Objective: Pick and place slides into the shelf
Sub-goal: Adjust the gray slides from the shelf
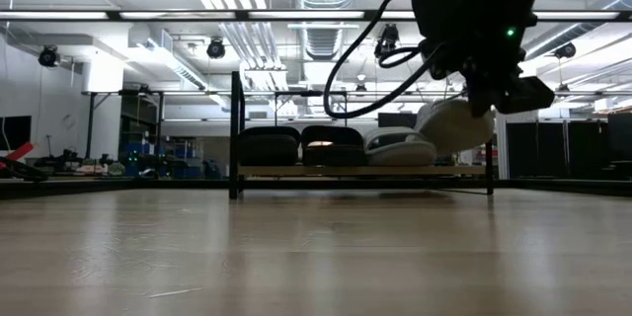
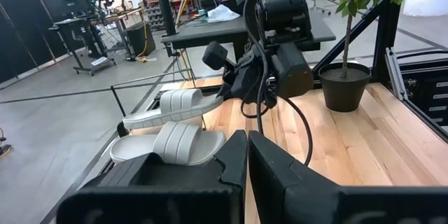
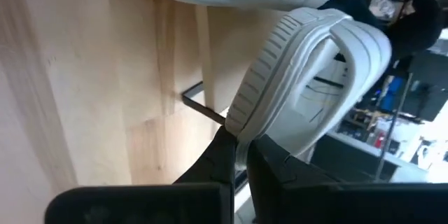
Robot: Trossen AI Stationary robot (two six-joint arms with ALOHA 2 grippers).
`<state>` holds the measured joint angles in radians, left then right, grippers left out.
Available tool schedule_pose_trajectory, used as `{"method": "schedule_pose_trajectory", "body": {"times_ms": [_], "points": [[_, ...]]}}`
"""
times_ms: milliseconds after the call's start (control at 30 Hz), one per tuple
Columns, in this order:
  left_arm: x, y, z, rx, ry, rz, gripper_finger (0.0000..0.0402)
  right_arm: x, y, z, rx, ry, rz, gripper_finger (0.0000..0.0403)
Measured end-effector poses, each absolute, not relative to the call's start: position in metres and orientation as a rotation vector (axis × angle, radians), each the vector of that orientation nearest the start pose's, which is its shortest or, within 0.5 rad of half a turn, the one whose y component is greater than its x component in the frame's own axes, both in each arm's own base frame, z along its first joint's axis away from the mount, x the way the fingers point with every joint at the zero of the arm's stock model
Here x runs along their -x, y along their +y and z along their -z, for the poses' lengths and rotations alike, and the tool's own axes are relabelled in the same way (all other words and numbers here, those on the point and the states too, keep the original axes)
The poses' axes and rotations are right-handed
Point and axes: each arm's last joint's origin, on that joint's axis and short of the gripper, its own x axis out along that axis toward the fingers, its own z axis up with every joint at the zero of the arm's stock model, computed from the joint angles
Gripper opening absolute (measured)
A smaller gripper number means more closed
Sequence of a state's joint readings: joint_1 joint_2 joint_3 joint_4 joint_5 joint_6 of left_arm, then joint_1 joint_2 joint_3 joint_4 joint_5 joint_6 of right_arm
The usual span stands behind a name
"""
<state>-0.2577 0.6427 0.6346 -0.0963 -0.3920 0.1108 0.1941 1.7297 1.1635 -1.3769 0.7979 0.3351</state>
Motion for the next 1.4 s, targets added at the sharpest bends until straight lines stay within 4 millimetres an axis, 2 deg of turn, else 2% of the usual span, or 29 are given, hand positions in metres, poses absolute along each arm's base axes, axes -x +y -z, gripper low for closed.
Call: {"method": "schedule_pose_trajectory", "body": {"times_ms": [233, 367, 600, 933, 1400], "points": [[-0.146, -0.027, -0.31, -0.144, 0.106, -0.129, 0.0, -0.262, 0.032, -0.214, 0.769, 1.687, 0.658, 0.0011], [-0.146, -0.027, -0.31, -0.144, 0.107, -0.128, 0.0, -0.261, 0.033, -0.214, 0.775, 1.71, 0.634, 0.0011], [-0.146, -0.027, -0.31, -0.143, 0.106, -0.126, 0.0, -0.262, 0.034, -0.201, 0.734, 1.707, 0.572, 0.0011], [-0.146, -0.027, -0.31, -0.143, 0.106, -0.122, 0.0, -0.248, 0.032, -0.191, 0.765, 1.816, 0.56, 0.0011], [-0.146, -0.028, -0.31, -0.141, 0.106, -0.109, 0.0, -0.24, 0.032, -0.165, 0.716, 1.827, 0.484, 0.0011]]}}
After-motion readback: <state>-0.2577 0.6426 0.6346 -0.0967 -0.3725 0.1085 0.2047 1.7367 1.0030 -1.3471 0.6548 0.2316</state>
